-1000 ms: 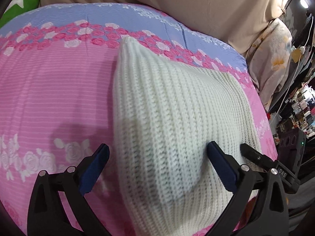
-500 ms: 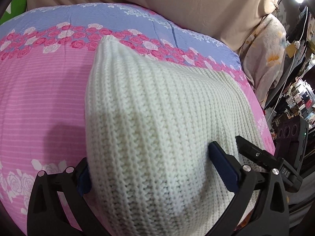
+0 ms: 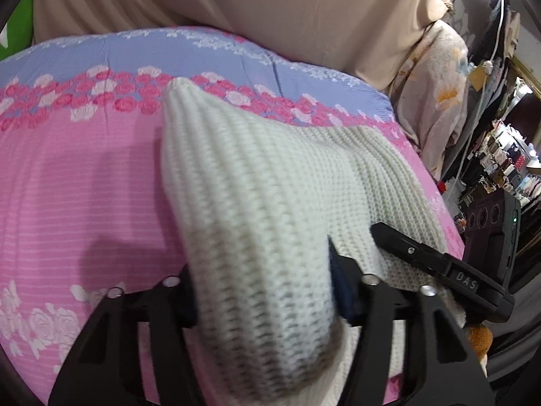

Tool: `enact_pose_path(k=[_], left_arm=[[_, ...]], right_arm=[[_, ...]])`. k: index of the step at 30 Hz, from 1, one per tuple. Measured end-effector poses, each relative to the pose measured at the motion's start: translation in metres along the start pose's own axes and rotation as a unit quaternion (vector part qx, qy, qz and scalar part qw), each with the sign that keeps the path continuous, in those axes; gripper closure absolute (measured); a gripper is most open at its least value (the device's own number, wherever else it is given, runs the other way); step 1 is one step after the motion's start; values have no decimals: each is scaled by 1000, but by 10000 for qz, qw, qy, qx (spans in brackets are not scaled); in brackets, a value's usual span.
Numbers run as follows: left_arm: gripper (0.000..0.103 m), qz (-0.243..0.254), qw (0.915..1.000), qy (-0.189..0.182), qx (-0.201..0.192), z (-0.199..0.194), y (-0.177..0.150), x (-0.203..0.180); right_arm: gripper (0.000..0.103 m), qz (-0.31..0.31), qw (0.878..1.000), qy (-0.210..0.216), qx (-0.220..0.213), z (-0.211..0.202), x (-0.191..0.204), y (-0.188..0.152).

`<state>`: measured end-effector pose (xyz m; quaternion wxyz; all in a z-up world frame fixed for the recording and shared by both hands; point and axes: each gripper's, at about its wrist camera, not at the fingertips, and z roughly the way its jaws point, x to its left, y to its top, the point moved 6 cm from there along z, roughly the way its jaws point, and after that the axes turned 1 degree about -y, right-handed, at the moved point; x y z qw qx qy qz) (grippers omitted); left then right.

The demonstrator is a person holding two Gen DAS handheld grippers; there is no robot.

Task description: Fold small clothes

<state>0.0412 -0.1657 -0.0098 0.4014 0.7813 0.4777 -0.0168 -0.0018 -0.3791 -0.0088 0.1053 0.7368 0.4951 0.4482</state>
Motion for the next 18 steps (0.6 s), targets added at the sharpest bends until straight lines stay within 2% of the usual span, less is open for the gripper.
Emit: enact_pose_path(k=[3, 5, 8, 11, 14, 18], left_arm=[[58, 128, 9996, -243, -45, -19, 7, -9], [58, 325, 9989, -265, -217, -38, 13, -19], [59, 703, 9944, -375, -692, -83, 29, -39], [59, 1055, 9850, -457, -1284, -136, 48, -56], [59, 1444, 9682, -473, -1985, -197, 72, -74], [58, 1910, 9366, -382, -2912, -271, 108, -96]], right_arm=[[62, -101, 9997, 140, -185, -17, 18, 3], [62, -293, 9988, 160, -353, -32, 36, 7], [62, -632, 9952, 238, -706, -59, 68, 17], [62, -1062, 9848, 534, -1269, -98, 110, 39], [62, -1469, 9661, 943, -1903, -136, 157, 62], [62, -2012, 9303, 1455, -2698, -177, 219, 92]])
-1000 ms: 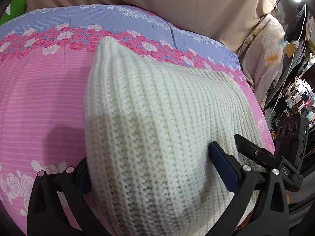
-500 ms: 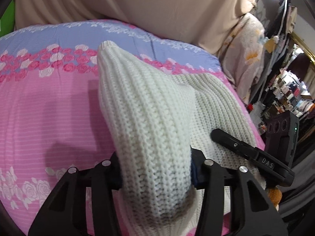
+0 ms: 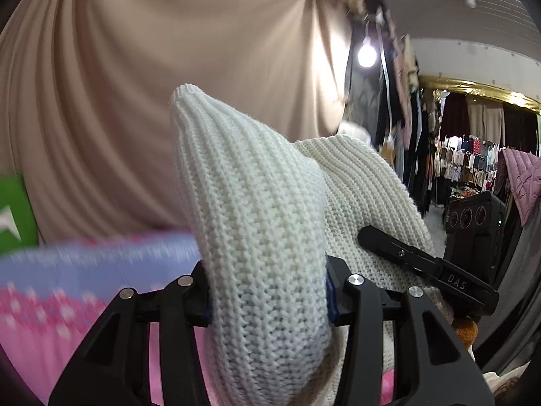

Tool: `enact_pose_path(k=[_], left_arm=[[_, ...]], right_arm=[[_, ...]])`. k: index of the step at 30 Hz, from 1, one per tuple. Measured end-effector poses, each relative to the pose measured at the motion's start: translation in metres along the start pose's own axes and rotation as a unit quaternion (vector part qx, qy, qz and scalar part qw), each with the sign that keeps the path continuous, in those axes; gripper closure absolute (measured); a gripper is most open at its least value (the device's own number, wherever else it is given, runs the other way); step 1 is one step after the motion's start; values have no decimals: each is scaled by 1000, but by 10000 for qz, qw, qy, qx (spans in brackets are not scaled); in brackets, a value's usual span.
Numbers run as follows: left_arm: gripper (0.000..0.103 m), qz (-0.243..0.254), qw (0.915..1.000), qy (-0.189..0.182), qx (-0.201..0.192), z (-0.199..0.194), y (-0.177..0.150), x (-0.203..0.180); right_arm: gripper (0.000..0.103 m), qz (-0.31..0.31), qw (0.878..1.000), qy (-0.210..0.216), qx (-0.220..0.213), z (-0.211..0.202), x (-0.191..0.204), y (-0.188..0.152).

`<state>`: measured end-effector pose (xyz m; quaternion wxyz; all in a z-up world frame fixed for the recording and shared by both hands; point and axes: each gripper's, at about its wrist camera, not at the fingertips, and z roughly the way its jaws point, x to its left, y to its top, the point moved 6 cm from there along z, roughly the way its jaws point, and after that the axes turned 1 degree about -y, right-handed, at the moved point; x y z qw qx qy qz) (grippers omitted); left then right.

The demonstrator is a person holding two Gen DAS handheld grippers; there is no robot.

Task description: Fold small clothes

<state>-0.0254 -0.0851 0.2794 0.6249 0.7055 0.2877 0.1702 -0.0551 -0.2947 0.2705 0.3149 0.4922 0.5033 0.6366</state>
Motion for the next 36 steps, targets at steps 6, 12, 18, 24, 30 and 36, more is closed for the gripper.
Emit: enact_pose_path(k=[6, 12, 18, 24, 30, 36], left_arm=[[56, 681, 9918, 354, -1023, -34, 68, 4], [51, 150, 9957, 848, -353, 24, 46, 73], [48, -1032, 9503, 2186, 1963, 148, -144, 222], [49, -1890, 9318, 2172, 2208, 129, -216, 254], [27, -2042, 9402, 1883, 1971, 144, -201, 247], [29, -1936, 9322, 2143, 2184, 147, -222, 242]], right_arm=[[61, -366, 9951, 560, -728, 23, 35, 63], [54, 332, 9982, 411, 266, 124, -22, 24], [50, 1575, 9534, -1029, 2359, 213, -165, -180], [55, 1473, 9525, -1100, 2429, 184, -178, -198], [27, 835, 9569, -789, 2668, 227, -144, -188], [87, 739, 9487, -600, 3014, 264, -138, -202]])
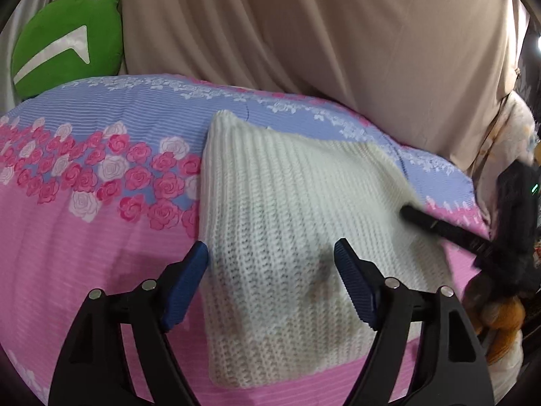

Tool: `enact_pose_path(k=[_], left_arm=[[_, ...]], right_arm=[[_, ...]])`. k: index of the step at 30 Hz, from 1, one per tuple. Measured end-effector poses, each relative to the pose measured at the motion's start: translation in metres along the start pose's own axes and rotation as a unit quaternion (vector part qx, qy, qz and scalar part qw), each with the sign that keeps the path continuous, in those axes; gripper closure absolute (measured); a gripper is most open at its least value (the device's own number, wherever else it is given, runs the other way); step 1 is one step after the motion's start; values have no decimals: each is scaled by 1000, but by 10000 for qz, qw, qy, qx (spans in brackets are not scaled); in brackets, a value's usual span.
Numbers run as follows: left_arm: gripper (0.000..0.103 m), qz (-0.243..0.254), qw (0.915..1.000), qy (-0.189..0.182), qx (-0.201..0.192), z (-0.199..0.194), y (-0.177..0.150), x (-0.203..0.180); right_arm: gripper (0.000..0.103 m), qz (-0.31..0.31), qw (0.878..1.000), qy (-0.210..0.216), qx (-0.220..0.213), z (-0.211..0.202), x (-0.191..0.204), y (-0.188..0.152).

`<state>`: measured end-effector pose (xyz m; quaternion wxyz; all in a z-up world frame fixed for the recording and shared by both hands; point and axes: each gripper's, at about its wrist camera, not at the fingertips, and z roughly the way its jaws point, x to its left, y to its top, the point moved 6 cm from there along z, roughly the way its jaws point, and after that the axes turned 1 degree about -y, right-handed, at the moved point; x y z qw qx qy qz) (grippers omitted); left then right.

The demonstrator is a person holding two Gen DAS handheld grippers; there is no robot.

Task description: Fold small clothes

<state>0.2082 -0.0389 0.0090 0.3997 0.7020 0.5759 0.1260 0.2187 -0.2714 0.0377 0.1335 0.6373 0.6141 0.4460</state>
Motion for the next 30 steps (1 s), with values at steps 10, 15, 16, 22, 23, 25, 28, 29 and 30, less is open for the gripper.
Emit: enact_pose_path(k=[10, 15, 16, 22, 23, 25, 28, 29, 30], left_arm=[[26, 176, 9993, 297, 152, 17, -19, 2], [25, 231, 9990, 386, 69, 10, -24, -1], [25, 244, 9989, 407, 56, 9, -25, -2], [24, 407, 9968, 686, -17, 5, -33, -7], [24, 436, 9962, 750, -48, 3, -34, -8], [12, 493, 9941, 956, -140, -2, -40, -9], [7, 449, 9915, 1199, -213, -12, -52, -8], [7, 433, 9914, 1215, -200, -13, -55, -8], [6, 409, 9912, 1247, -193, -15, -59, -8]], right_arm=[[84, 364, 9978, -524, 168, 14, -34, -8], [84, -252, 9969, -545, -517, -57, 24, -8], [84, -366, 9972, -487, -428, -62, 33, -18], [97, -681, 9864, -1466, 308, -23, 6, -78], [97, -605, 9879, -1413, 225, -27, 8, -80], [96, -560, 9880, -1437, 13, -43, 14, -80], [82, -553, 9849, -1630, -193, -55, 16, -89], [78, -508, 9842, -1683, -216, -57, 15, -95], [76, -450, 9841, -1704, -200, -55, 12, -100]])
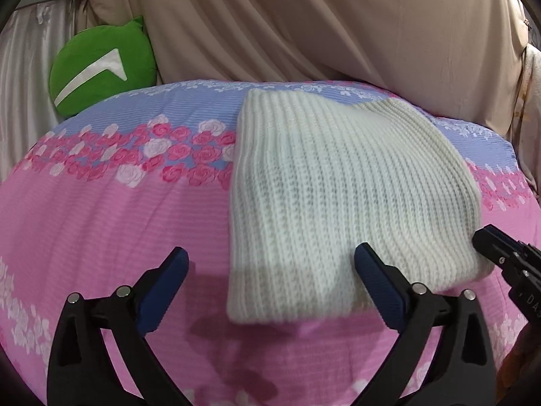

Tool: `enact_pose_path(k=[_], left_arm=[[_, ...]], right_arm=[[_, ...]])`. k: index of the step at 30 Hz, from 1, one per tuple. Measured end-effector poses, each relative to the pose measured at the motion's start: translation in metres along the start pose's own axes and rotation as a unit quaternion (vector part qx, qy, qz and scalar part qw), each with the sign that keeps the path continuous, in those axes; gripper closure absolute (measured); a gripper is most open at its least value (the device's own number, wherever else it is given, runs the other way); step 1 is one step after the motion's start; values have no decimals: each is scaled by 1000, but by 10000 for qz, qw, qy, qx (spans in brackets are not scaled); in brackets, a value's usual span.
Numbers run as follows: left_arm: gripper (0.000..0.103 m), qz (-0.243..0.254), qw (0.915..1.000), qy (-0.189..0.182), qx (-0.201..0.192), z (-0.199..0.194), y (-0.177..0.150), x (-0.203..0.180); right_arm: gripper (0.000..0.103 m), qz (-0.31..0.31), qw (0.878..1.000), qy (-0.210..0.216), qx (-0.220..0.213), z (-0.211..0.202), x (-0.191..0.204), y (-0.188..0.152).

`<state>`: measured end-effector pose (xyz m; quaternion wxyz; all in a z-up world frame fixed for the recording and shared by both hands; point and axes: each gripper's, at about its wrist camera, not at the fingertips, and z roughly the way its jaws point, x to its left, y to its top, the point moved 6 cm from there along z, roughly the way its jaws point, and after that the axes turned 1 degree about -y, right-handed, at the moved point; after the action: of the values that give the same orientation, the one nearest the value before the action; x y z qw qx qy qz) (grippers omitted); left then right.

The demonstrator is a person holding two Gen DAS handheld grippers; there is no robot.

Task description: Fold small clothes

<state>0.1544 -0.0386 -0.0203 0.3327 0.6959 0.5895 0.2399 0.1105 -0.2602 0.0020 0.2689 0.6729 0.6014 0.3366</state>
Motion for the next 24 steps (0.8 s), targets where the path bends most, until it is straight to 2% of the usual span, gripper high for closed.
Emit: enact_pose_path(k=[3, 5, 7, 10, 17, 20, 24], left_arm=[[6, 27, 9999, 135, -33, -7, -9, 0], [5, 36, 9997, 216, -98, -12, -12, 0], [5, 16, 9995, 296, -139, -17, -16, 0], [5, -7, 9990, 433, -127, -20, -21, 1], [5, 5, 9964, 834, -128, -26, -26, 3], [5, 52, 9957, 923, -100, -26, -27, 2], [5, 105, 9949, 993, -148, -28, -27, 1]], right_arm=[[66, 196, 9998, -14, 31, -2, -3, -9], [54, 280, 9996, -4, -84, -7, -5, -9], [48, 368, 9992, -13, -152, -11, -7, -10], [45, 453, 9989, 48, -63, -11, -10, -14], [21, 149, 9995, -270, -11, -17, 4, -25], [17, -24, 9993, -377, 6, -18, 12, -28], [17, -109, 9986, -504, 76, -16, 14, -29]])
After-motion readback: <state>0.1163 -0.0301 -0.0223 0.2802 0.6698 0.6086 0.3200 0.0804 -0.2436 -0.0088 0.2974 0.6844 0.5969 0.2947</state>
